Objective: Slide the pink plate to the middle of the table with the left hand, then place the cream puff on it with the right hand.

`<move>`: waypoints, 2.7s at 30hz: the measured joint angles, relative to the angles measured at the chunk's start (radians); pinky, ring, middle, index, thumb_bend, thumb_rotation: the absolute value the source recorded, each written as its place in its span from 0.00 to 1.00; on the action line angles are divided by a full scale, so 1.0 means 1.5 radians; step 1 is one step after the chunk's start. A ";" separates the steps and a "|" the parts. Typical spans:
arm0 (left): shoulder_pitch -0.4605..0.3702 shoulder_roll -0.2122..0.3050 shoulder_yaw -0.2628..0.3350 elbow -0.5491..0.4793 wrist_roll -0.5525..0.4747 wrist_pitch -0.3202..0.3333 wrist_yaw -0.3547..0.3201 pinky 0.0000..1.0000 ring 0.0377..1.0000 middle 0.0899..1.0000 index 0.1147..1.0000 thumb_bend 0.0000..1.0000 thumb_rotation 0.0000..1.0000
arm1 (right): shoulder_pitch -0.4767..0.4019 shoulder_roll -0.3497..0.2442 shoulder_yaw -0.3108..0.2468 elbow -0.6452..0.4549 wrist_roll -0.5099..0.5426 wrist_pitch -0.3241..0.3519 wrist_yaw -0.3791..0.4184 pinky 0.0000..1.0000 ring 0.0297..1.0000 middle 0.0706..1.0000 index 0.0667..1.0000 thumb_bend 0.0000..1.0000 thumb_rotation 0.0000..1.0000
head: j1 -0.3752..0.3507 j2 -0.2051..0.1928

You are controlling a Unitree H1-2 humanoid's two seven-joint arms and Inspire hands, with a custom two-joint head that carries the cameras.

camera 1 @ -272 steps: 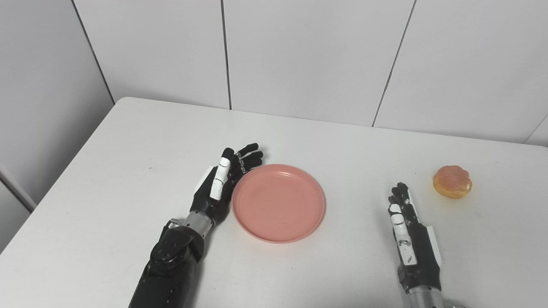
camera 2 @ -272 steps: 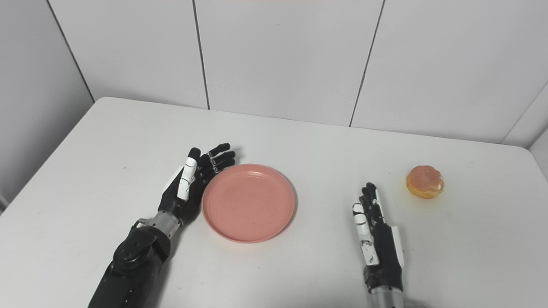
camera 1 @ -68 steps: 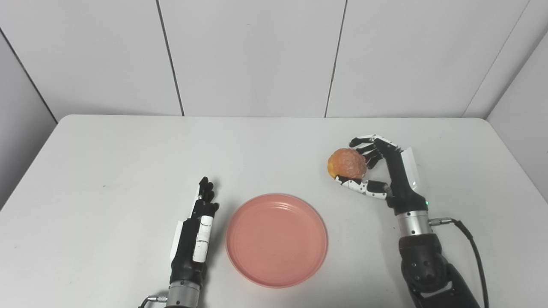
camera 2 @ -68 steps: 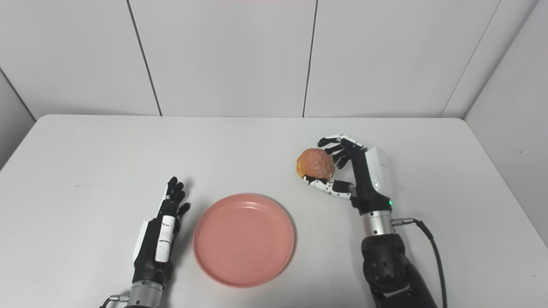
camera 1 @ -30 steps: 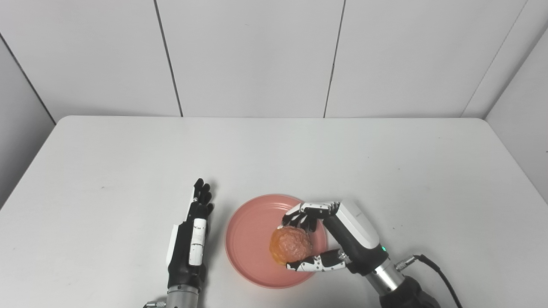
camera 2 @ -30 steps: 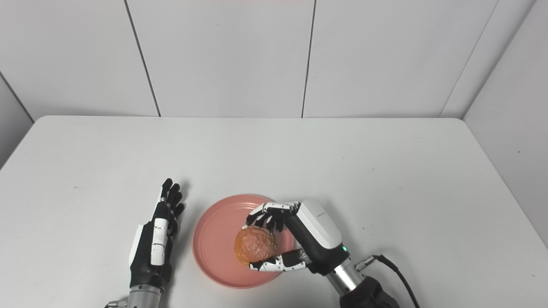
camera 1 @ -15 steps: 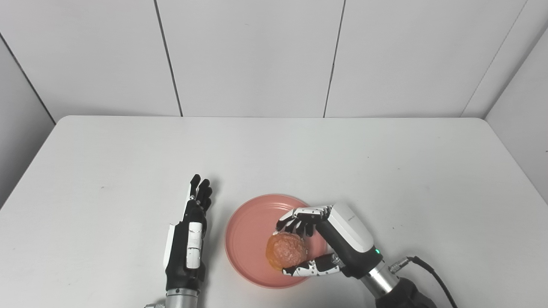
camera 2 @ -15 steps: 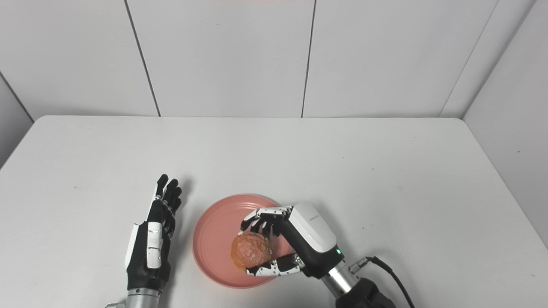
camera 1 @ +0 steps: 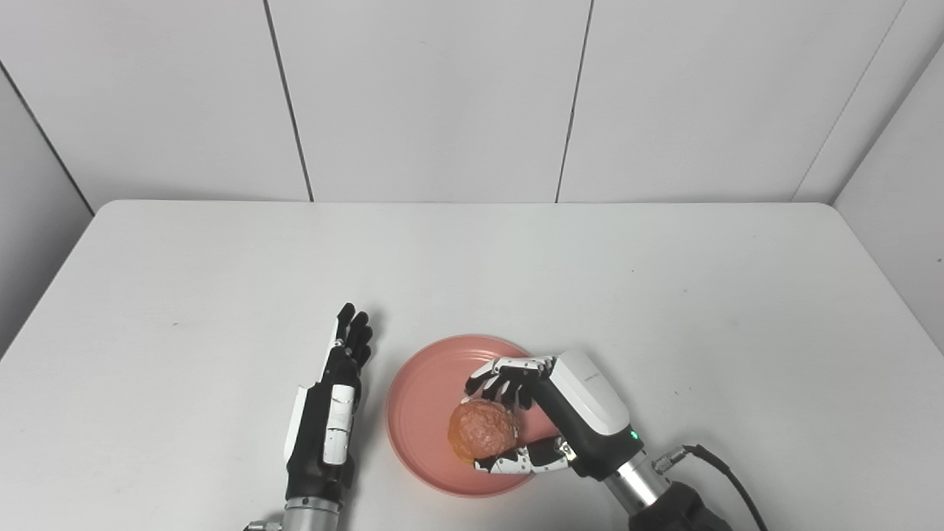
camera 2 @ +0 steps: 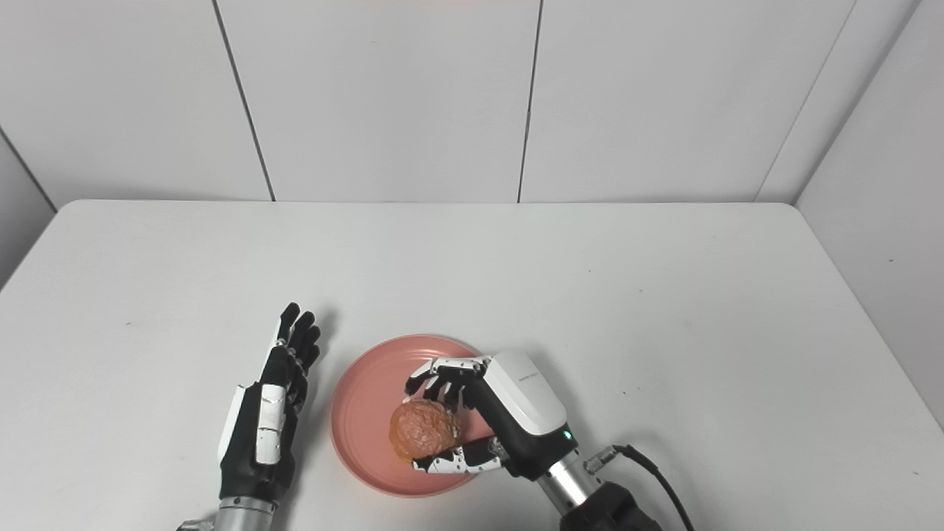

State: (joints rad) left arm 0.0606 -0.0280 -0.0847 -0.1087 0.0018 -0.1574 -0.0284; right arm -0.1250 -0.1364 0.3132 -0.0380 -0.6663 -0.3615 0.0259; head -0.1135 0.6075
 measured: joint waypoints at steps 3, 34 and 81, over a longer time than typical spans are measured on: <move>0.003 0.004 0.000 -0.005 -0.006 0.014 -0.001 0.99 0.98 0.98 0.97 0.69 1.00 | 0.000 0.004 -0.005 0.001 -0.013 0.000 -0.007 0.38 0.38 0.47 0.50 0.51 0.00 | 0.000 0.000; -0.011 0.008 0.002 0.001 0.002 0.045 -0.004 0.98 0.98 0.97 0.96 0.72 0.98 | -0.005 -0.048 -0.007 -0.083 0.002 0.089 0.128 0.98 0.95 0.95 0.91 0.64 0.77 | -0.001 0.072; -0.052 0.040 0.003 0.037 0.009 0.016 -0.026 1.00 1.00 1.00 1.00 0.74 1.00 | 0.062 0.139 -0.142 -0.001 0.386 0.182 0.017 1.00 1.00 1.00 1.00 0.59 0.95 | 0.001 0.066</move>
State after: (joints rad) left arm -0.0178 0.0315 -0.0802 -0.0537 0.0156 -0.1329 -0.0679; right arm -0.0314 0.0715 0.0998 -0.0398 -0.0875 -0.0886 0.0514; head -0.1120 0.7072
